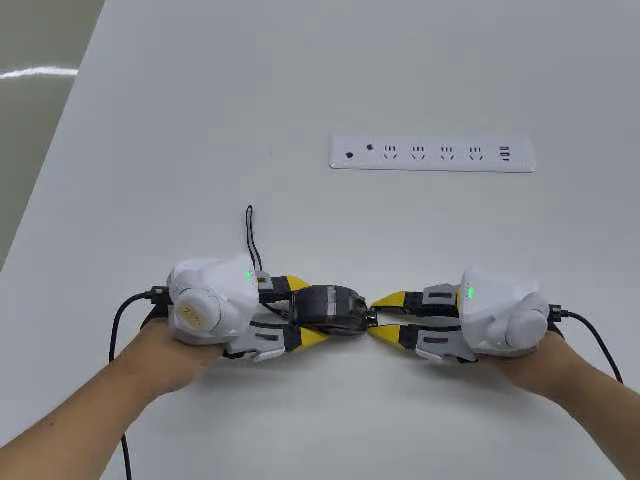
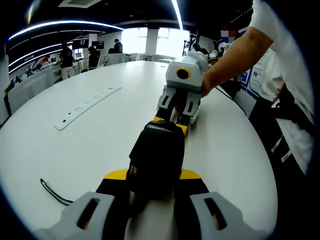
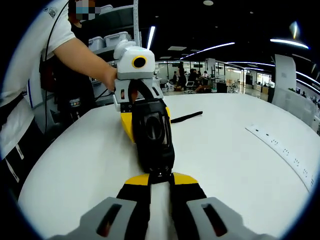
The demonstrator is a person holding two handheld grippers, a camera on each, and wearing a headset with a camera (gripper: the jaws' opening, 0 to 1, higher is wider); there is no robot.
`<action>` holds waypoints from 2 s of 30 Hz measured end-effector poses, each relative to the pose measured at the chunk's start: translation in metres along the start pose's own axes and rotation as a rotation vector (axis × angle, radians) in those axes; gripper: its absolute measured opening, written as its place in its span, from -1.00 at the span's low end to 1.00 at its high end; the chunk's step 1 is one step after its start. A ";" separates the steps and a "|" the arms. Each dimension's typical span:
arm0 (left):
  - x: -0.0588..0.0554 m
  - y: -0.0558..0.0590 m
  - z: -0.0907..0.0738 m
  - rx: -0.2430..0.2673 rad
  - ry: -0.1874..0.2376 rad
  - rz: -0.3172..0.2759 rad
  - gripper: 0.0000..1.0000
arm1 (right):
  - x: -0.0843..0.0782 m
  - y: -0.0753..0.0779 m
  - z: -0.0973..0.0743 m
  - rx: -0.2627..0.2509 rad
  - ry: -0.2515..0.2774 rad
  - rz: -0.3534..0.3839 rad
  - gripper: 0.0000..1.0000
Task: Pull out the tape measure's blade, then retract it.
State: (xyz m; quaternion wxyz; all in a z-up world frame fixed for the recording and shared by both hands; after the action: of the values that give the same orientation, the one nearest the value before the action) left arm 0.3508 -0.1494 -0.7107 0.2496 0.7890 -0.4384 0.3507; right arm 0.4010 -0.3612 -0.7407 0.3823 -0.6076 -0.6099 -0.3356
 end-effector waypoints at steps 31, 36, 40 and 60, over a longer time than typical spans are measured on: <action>0.001 -0.001 0.000 -0.005 -0.015 0.024 -0.43 | -0.003 -0.001 0.001 0.014 -0.002 -0.057 -0.82; 0.001 -0.001 0.000 -0.005 -0.018 0.027 -0.43 | -0.004 -0.001 0.001 0.013 -0.003 -0.056 -0.82; 0.001 -0.001 0.001 -0.007 -0.020 0.026 -0.43 | -0.004 -0.001 0.001 0.016 -0.003 -0.051 -0.82; 0.001 -0.002 0.001 -0.014 -0.025 0.023 -0.43 | -0.015 0.002 -0.022 0.020 -0.001 -0.008 -0.83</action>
State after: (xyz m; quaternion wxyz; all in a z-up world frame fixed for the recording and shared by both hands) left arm 0.3528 -0.1498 -0.7102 0.2455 0.7863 -0.4531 0.3409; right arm 0.4033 -0.3877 -0.7431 0.3866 -0.6017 -0.6158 -0.3306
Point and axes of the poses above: the centre of the closed fingertips' face, and the gripper's own axes: z roughly forward along the fingers, y roughly to its right, x roughly out of its top, the point moved 10 cm from there along -z, roughly backward along the fingers, and after that the axes turned 3 degrees about -y, right-handed, at the moved point
